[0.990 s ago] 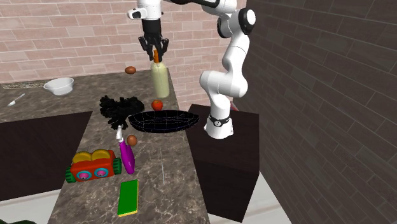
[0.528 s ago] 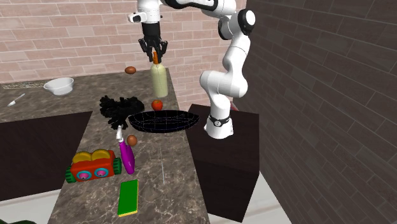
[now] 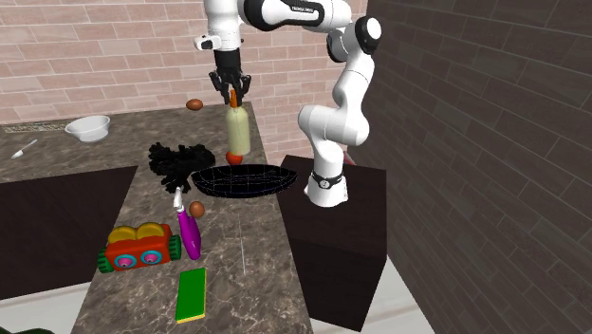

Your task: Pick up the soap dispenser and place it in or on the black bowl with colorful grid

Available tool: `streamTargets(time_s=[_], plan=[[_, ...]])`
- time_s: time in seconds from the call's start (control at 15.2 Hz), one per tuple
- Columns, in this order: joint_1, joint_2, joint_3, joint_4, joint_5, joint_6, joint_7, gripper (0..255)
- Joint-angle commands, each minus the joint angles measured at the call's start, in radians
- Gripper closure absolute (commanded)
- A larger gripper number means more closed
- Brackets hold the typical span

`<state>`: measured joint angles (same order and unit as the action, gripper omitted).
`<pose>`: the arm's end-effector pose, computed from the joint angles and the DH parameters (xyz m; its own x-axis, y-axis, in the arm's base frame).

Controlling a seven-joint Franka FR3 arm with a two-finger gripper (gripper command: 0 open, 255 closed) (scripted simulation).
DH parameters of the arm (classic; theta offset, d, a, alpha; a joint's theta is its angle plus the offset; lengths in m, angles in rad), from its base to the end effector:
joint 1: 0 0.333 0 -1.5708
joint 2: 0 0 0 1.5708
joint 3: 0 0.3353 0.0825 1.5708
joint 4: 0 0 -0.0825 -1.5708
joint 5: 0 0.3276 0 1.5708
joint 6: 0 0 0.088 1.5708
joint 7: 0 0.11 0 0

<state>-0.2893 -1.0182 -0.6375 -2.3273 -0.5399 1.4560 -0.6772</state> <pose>0.0159 -0.2807 0.5726 0.9978 -0.0645 0.0159 -0.0648 -0.9978 0.0166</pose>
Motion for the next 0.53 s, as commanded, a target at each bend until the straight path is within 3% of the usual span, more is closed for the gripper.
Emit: streamTargets(time_s=[0.0,0.46], plan=[[-0.007,-0.013,-0.011,-0.033,-0.012,0.021,0.002,255],[-0.025,-0.04,-0.052,-0.129,-0.052,0.092,0.012,255]])
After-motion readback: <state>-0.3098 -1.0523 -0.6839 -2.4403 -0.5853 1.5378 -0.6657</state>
